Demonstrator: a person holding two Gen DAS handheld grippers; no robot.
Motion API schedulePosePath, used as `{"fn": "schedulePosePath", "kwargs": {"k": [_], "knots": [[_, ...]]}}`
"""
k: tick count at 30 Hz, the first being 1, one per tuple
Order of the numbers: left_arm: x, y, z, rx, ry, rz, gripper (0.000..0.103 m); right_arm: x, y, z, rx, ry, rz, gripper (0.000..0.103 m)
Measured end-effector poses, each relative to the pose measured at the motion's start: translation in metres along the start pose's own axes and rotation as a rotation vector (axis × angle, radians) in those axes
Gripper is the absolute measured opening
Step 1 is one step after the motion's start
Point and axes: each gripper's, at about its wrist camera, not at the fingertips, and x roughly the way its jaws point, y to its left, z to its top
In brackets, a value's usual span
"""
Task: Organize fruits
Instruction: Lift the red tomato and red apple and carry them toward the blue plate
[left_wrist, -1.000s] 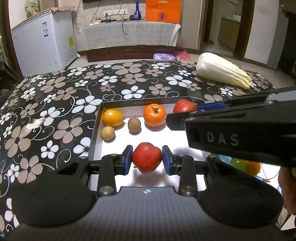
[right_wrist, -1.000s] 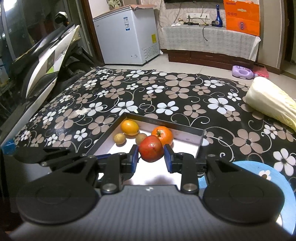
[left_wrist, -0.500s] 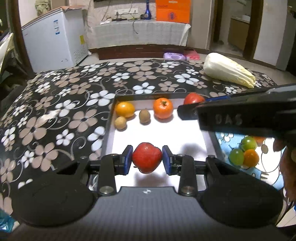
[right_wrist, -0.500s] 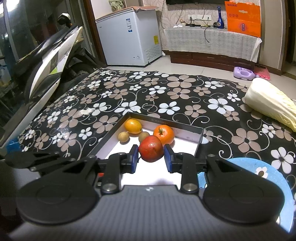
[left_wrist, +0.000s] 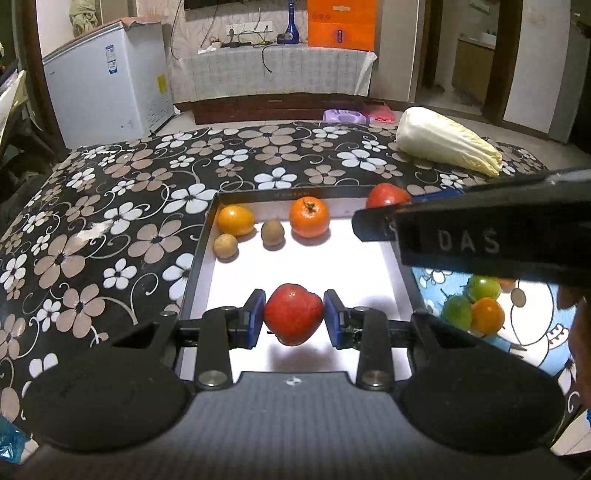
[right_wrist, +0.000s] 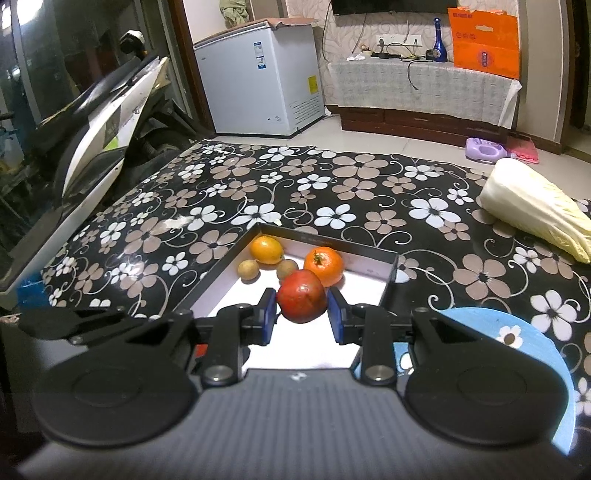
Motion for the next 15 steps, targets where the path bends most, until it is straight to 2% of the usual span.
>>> {"fn": "schedulePosePath", "kwargs": {"k": [15], "knots": [[0.004, -0.015, 0.004, 0.012, -0.009, -0.025, 0.040, -0.017, -0.015, -0.006, 0.016, -0.016, -0.006, 0.033]]}}
